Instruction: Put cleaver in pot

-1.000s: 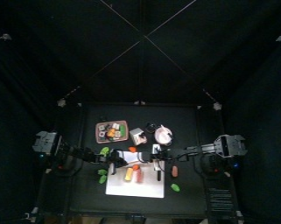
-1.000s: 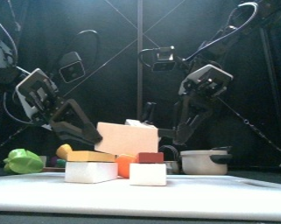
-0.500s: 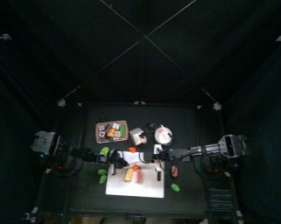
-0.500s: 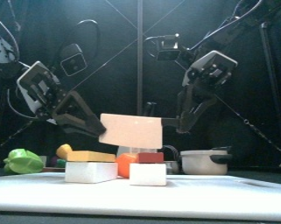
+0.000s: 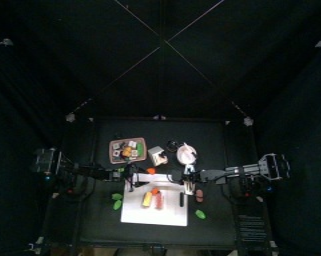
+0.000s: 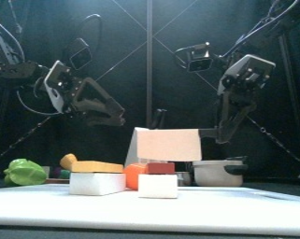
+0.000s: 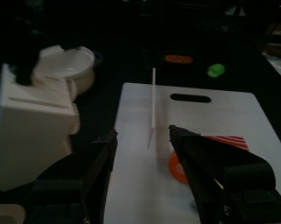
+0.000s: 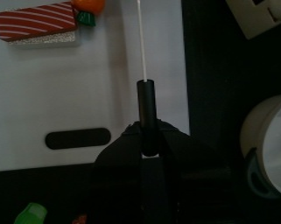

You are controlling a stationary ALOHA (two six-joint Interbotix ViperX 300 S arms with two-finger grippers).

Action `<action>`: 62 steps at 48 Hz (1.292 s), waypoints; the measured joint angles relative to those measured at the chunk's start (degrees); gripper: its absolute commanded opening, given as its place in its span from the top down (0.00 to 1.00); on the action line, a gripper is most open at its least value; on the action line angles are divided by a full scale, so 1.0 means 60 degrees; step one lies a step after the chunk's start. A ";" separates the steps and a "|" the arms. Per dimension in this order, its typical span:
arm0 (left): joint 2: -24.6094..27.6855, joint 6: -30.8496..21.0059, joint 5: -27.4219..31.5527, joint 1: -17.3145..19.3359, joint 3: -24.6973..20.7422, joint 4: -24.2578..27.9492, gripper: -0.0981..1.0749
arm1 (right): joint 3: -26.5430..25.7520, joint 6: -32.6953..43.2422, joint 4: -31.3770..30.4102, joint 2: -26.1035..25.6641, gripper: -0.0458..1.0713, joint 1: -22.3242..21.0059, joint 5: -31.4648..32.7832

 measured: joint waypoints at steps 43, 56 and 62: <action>-0.3823 0.0703 0.0220 0.0571 0.1069 -0.0176 0.18 | -0.1553 0.0117 0.2212 -0.0762 0.65 -0.3164 0.3647; -0.3838 0.0688 0.0249 0.0571 0.1099 -0.0249 0.18 | -0.1084 0.1406 0.1992 -0.1450 0.65 -0.3896 0.4131; -0.3838 0.0703 0.0249 0.0586 0.1099 -0.0249 0.18 | -0.0776 0.1597 0.1802 -0.1685 0.65 -0.3911 0.4131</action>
